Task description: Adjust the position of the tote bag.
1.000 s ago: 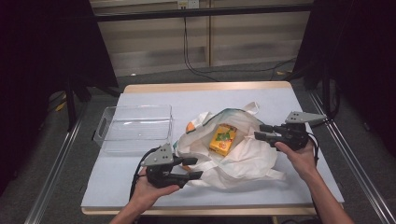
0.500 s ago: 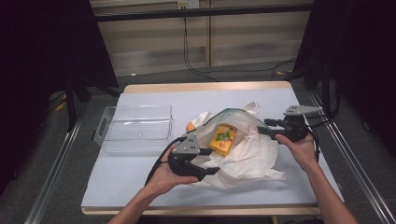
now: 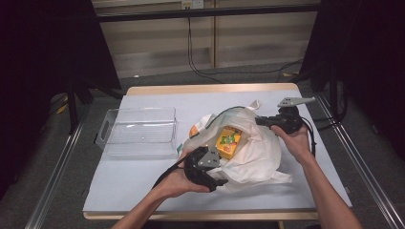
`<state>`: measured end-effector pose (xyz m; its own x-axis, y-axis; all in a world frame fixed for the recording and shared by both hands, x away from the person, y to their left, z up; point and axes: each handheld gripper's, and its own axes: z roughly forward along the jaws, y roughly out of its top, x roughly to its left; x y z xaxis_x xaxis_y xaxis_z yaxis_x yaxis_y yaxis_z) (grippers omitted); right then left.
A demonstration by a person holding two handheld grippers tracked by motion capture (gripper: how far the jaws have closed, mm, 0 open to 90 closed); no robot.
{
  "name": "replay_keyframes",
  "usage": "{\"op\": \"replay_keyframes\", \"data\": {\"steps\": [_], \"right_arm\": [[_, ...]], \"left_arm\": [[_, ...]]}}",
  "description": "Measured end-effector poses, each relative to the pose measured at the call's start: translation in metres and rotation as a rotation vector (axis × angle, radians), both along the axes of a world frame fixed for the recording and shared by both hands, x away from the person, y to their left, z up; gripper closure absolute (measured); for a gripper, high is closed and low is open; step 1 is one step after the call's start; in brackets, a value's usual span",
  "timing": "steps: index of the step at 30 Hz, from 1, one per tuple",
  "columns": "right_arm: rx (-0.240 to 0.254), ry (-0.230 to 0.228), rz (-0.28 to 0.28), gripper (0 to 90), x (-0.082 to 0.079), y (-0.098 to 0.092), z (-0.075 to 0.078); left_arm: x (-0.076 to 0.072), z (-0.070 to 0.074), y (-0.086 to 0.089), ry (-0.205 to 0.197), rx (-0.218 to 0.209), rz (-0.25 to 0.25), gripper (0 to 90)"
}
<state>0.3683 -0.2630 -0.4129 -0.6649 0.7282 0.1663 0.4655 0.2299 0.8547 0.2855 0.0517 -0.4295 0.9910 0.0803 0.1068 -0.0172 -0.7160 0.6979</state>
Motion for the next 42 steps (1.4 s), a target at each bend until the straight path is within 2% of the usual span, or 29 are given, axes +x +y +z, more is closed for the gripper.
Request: {"op": "replay_keyframes", "data": {"steps": [2, 6, 8, 10, 12, 13, 14, 15, 17, 21, 23, 25, 27, 28, 29, 30, 32, 35, 36, 40, 41, 42], "right_arm": [[0.0, 0.003, 0.009, 88.2, 0.004, 0.003, 0.001], [-0.015, 0.009, 0.021, 88.2, 0.013, 0.012, 0.005], [-0.023, 0.01, 0.023, 88.2, 0.016, 0.015, 0.006], [-0.036, 0.01, 0.025, 88.2, 0.019, 0.018, 0.008], [-0.038, 0.01, 0.026, 88.1, 0.021, 0.02, 0.008], [-0.041, 0.011, 0.027, 88.1, 0.021, 0.02, 0.008], [-0.045, 0.017, 0.024, 88.0, 0.022, 0.02, 0.007], [-0.049, 0.016, 0.019, 87.8, 0.023, 0.019, 0.006], [-0.05, 0.023, 0.015, 86.5, 0.025, 0.017, 0.005], [-0.058, 0.024, 0.003, 82.0, 0.031, 0.015, 0.005], [-0.063, 0.025, -0.001, 83.8, 0.035, 0.015, 0.006], [-0.063, 0.028, -0.002, 87.9, 0.041, 0.016, 0.006], [-0.069, 0.037, -0.013, 88.3, 0.047, 0.016, 0.003], [-0.073, 0.047, -0.019, 88.4, 0.05, 0.015, 0.001], [-0.074, 0.057, -0.025, 88.4, 0.054, 0.015, -0.002], [-0.081, 0.066, -0.038, 88.4, 0.057, 0.014, -0.005], [-0.086, 0.088, -0.046, 88.5, 0.063, 0.013, -0.011], [-0.12, 0.114, -0.067, 88.5, 0.069, 0.015, -0.019], [-0.128, 0.119, -0.071, 88.4, 0.071, 0.016, -0.022], [-0.149, 0.155, -0.079, 88.5, 0.077, 0.018, -0.035], [-0.165, 0.165, -0.085, 88.5, 0.078, 0.019, -0.038], [-0.179, 0.179, -0.078, 88.5, 0.079, 0.021, -0.042]], "left_arm": [[-0.001, -0.002, -0.001, -0.016, 0.022, -0.005, 24.4], [-0.001, -0.003, 0.003, -0.017, 0.075, -0.009, 41.5], [-0.001, -0.001, 0.006, -0.003, 0.063, -0.007, 55.6], [-0.001, 0.002, 0.01, 0.018, 0.047, -0.006, 64.8], [-0.001, 0.005, 0.013, 0.031, 0.049, -0.011, 70.6], [0.0, 0.007, 0.016, 0.03, 0.03, -0.02, 72.2], [-0.001, 0.008, 0.018, 0.047, 0.012, -0.014, 75.8], [-0.001, 0.01, 0.021, 0.062, -0.001, -0.018, 76.7], [-0.003, 0.013, 0.027, 0.066, -0.014, -0.017, 77.5], [-0.004, 0.023, 0.044, 0.097, -0.097, -0.007, 78.8], [-0.005, 0.024, 0.05, 0.09, -0.078, -0.014, 80.4], [-0.008, 0.019, 0.054, 0.108, -0.06, -0.016, 81.5], [-0.014, 0.012, 0.057, 0.122, -0.028, -0.035, 82.3], [-0.017, 0.01, 0.057, 0.123, 0.0, -0.046, 82.6], [-0.021, 0.006, 0.058, 0.129, -0.007, -0.05, 82.9], [-0.023, 0.004, 0.059, 0.128, 0.008, -0.062, 83.0], [-0.026, 0.002, 0.061, 0.136, 0.018, -0.055, 83.2], [-0.029, -0.004, 0.063, 0.149, 0.034, -0.062, 83.6], [-0.03, -0.006, 0.063, 0.141, 0.04, -0.058, 83.9], [-0.029, -0.018, 0.061, 0.176, 0.065, -0.048, 84.2], [-0.027, -0.021, 0.059, 0.19, 0.102, -0.064, 84.2], [-0.028, -0.023, 0.057, 0.185, 0.106, -0.064, 84.3]]}}
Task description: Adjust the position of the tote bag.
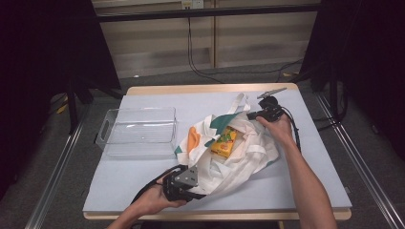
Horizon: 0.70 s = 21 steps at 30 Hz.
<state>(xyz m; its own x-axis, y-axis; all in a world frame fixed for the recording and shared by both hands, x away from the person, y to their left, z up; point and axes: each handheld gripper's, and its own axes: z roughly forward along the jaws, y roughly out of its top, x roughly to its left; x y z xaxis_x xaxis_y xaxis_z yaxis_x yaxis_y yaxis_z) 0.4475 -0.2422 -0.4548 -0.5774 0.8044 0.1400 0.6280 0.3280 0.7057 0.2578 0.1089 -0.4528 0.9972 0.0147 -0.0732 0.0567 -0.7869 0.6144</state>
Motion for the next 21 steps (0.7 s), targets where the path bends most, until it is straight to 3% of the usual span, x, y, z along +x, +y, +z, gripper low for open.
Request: {"op": "replay_keyframes", "data": {"steps": [2, 3, 4, 6, 9, 11, 12, 13, 15, 16, 18, 20, 21], "right_arm": [[-0.014, 0.014, 0.009, 88.5, 0.002, 0.003, -0.005], [-0.021, 0.018, 0.007, 88.5, 0.002, 0.004, -0.008], [-0.018, 0.022, 0.004, 88.5, 0.002, 0.005, -0.011], [-0.02, 0.034, 0.008, 88.6, 0.003, 0.006, -0.017], [-0.039, 0.047, 0.007, 88.6, 0.004, 0.009, -0.022], [-0.054, 0.049, -0.001, 88.7, 0.004, 0.011, -0.024], [-0.053, 0.053, -0.005, 88.7, 0.004, 0.012, -0.024], [-0.059, 0.052, -0.007, 88.8, 0.004, 0.012, -0.025], [-0.094, 0.044, -0.004, 88.7, 0.003, 0.016, -0.023], [-0.094, 0.043, -0.005, 88.6, 0.003, 0.016, -0.023], [-0.074, 0.032, -0.004, 87.7, 0.002, 0.014, -0.023], [-0.065, 0.007, -0.009, 83.4, -0.002, 0.011, -0.02], [-0.057, 0.003, -0.01, 81.1, -0.003, 0.01, -0.018]], "left_arm": [[0.0, -0.001, -0.002, 0.018, 0.013, 0.004, 84.3], [-0.002, -0.002, -0.003, 0.008, 0.008, 0.029, 84.2], [0.0, -0.001, -0.003, 0.013, 0.024, 0.007, 84.3], [-0.004, -0.004, -0.006, -0.013, 0.026, 0.013, 84.3], [-0.004, -0.003, -0.006, -0.013, 0.051, 0.009, 84.4], [-0.003, -0.004, -0.006, 0.007, 0.04, -0.002, 84.3], [-0.007, -0.006, -0.006, -0.013, 0.021, 0.023, 84.3], [-0.007, -0.005, -0.006, -0.021, 0.03, 0.016, 84.2], [-0.007, -0.006, -0.005, -0.021, 0.017, 0.036, 84.1], [-0.004, -0.005, -0.004, 0.006, 0.022, 0.014, 83.7], [-0.003, -0.004, -0.002, 0.028, 0.003, 0.036, 81.0], [-0.002, -0.001, -0.001, 0.02, -0.021, 0.04, 73.6], [-0.002, 0.0, -0.001, 0.024, -0.054, 0.053, 72.1]]}}
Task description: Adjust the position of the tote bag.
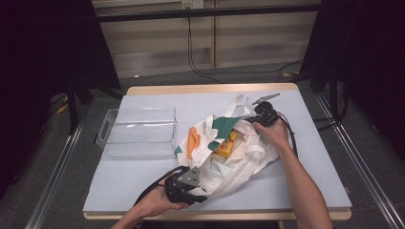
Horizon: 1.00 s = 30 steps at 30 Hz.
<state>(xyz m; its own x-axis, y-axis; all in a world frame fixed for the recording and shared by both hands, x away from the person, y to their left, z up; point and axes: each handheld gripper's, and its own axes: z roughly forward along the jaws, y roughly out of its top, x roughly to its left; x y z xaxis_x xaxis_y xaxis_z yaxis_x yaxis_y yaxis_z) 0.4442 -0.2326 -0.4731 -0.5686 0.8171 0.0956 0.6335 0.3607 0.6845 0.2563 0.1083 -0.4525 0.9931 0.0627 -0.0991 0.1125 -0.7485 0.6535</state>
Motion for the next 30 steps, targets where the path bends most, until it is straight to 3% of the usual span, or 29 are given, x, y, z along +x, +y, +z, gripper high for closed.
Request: {"op": "replay_keyframes", "data": {"steps": [1, 2, 5, 7, 14, 16, 17, 20, 21, 23, 25, 28, 29, 30], "right_arm": [[0.012, -0.011, -0.003, 78.4, -0.002, -0.003, 0.003], [0.021, -0.027, 0.0, 76.3, -0.003, -0.006, 0.005], [0.074, -0.046, -0.019, 71.5, -0.01, -0.017, 0.015], [0.08, -0.068, -0.015, 67.7, -0.018, -0.019, 0.021], [0.116, -0.139, 0.007, 58.7, -0.049, -0.029, 0.039], [0.119, -0.137, 0.048, 57.9, -0.058, -0.029, 0.045], [0.118, -0.141, 0.068, 57.9, -0.062, -0.028, 0.047], [0.135, -0.161, 0.151, 58.1, -0.078, -0.021, 0.058], [0.148, -0.164, 0.182, 59.0, -0.084, -0.017, 0.062], [0.142, -0.167, 0.225, 59.3, -0.094, -0.012, 0.066], [0.13, -0.142, 0.281, 59.3, -0.104, -0.006, 0.067], [0.132, -0.133, 0.319, 59.3, -0.115, -0.001, 0.066], [0.135, -0.132, 0.33, 59.3, -0.118, 0.0, 0.065], [0.136, -0.136, 0.335, 59.0, -0.12, 0.001, 0.065]], "left_arm": [[0.001, 0.003, 0.001, 0.0, 0.006, 0.0, 68.6], [0.002, 0.005, 0.001, 0.004, -0.028, 0.007, 66.6], [0.003, 0.012, 0.001, 0.009, -0.068, 0.006, 57.7], [0.003, 0.017, 0.0, 0.014, -0.087, 0.01, 51.6], [0.011, 0.037, 0.003, -0.004, -0.146, 0.069, 45.1], [0.016, 0.043, 0.003, -0.017, -0.135, 0.082, 46.7], [0.019, 0.045, 0.002, -0.017, -0.153, 0.096, 48.1], [0.028, 0.054, 0.002, -0.04, -0.129, 0.108, 51.7], [0.031, 0.056, 0.002, -0.036, -0.151, 0.117, 53.0], [0.038, 0.061, 0.001, -0.041, -0.154, 0.148, 52.0], [0.042, 0.065, -0.002, -0.047, -0.158, 0.16, 50.0], [0.047, 0.07, -0.005, -0.063, -0.145, 0.179, 44.5], [0.048, 0.07, -0.005, -0.06, -0.17, 0.183, 44.4], [0.051, 0.073, -0.005, -0.068, -0.16, 0.189, 43.3]]}}
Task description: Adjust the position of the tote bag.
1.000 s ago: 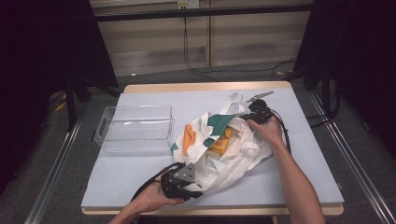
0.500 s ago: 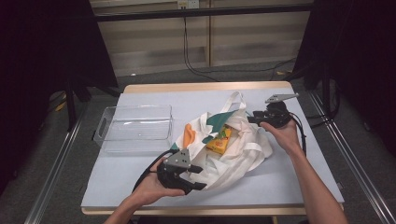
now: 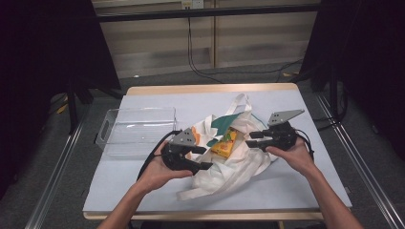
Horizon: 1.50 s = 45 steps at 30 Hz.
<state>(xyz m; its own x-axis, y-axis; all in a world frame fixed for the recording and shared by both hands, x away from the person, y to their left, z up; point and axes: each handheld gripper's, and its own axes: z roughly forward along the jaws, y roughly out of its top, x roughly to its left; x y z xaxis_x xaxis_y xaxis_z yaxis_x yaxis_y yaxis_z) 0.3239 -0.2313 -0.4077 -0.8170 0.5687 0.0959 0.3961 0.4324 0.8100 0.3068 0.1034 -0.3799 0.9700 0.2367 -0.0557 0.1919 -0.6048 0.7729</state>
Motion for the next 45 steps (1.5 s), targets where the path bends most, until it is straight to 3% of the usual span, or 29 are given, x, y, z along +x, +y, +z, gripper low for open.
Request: {"op": "replay_keyframes", "data": {"steps": [1, 4, 9, 13, 15, 17, 18, 19, 20, 21, 23, 24, 25, 26, 28, 33, 34, 36, 42, 45], "right_arm": [[0.003, 0.004, 0.014, 58.0, -0.003, 0.001, 0.0], [-0.002, 0.021, 0.069, 53.9, -0.008, 0.007, 0.001], [-0.042, 0.048, 0.118, 47.4, -0.008, 0.013, -0.006], [-0.085, 0.082, 0.17, 40.4, -0.006, 0.023, -0.016], [-0.121, 0.093, 0.192, 37.9, -0.007, 0.028, -0.02], [-0.134, 0.1, 0.204, 36.8, -0.007, 0.029, -0.022], [-0.146, 0.1, 0.211, 36.9, -0.007, 0.03, -0.023], [-0.159, 0.102, 0.21, 37.6, -0.007, 0.03, -0.024], [-0.174, 0.096, 0.21, 39.1, -0.008, 0.031, -0.024], [-0.197, 0.095, 0.209, 41.0, -0.008, 0.031, -0.026], [-0.209, 0.098, 0.207, 42.9, -0.008, 0.031, -0.029], [-0.213, 0.107, 0.204, 47.1, -0.008, 0.031, -0.032], [-0.223, 0.109, 0.2, 52.4, -0.008, 0.031, -0.033], [-0.229, 0.11, 0.194, 57.8, -0.009, 0.03, -0.035], [-0.216, 0.117, 0.199, 67.3, -0.01, 0.027, -0.037], [-0.225, 0.138, 0.203, 68.3, -0.014, 0.023, -0.042], [-0.227, 0.141, 0.198, 68.4, -0.016, 0.023, -0.042], [-0.225, 0.144, 0.192, 68.5, -0.019, 0.021, -0.043], [-0.218, 0.128, 0.168, 68.5, -0.028, 0.012, -0.046], [-0.216, 0.122, 0.159, 68.4, -0.031, 0.011, -0.049]], "left_arm": [[0.002, 0.0, 0.0, 0.0, -0.011, 0.011, 42.4], [0.015, -0.003, -0.005, -0.019, 0.03, 0.065, 41.0], [0.036, -0.018, -0.017, 0.02, 0.07, 0.094, 36.7], [0.047, -0.029, -0.03, 0.025, 0.144, 0.112, 31.5], [0.051, -0.031, -0.033, 0.031, 0.167, 0.118, 37.8], [0.058, -0.032, -0.032, 0.024, 0.186, 0.125, 49.8], [0.059, -0.033, -0.032, 0.015, 0.205, 0.16, 59.4], [0.061, -0.034, -0.032, -0.009, 0.234, 0.187, 70.7], [0.065, -0.035, -0.031, 0.014, 0.228, 0.196, 76.0], [0.067, -0.035, -0.031, 0.007, 0.243, 0.205, 80.7], [0.074, -0.037, -0.029, 0.028, 0.242, 0.233, 85.9], [0.076, -0.039, -0.029, 0.041, 0.242, 0.246, 86.2], [0.079, -0.039, -0.029, 0.024, 0.268, 0.259, 86.6], [0.082, -0.04, -0.029, 0.045, 0.269, 0.267, 86.8], [0.086, -0.041, -0.03, 0.044, 0.281, 0.291, 86.8], [0.098, -0.043, -0.03, 0.071, 0.28, 0.341, 86.8], [0.1, -0.043, -0.03, 0.054, 0.288, 0.355, 86.8], [0.103, -0.043, -0.029, 0.06, 0.296, 0.383, 86.8], [0.107, -0.055, -0.026, 0.084, 0.334, 0.384, 86.7], [0.106, -0.057, -0.028, 0.059, 0.371, 0.371, 86.7]]}}
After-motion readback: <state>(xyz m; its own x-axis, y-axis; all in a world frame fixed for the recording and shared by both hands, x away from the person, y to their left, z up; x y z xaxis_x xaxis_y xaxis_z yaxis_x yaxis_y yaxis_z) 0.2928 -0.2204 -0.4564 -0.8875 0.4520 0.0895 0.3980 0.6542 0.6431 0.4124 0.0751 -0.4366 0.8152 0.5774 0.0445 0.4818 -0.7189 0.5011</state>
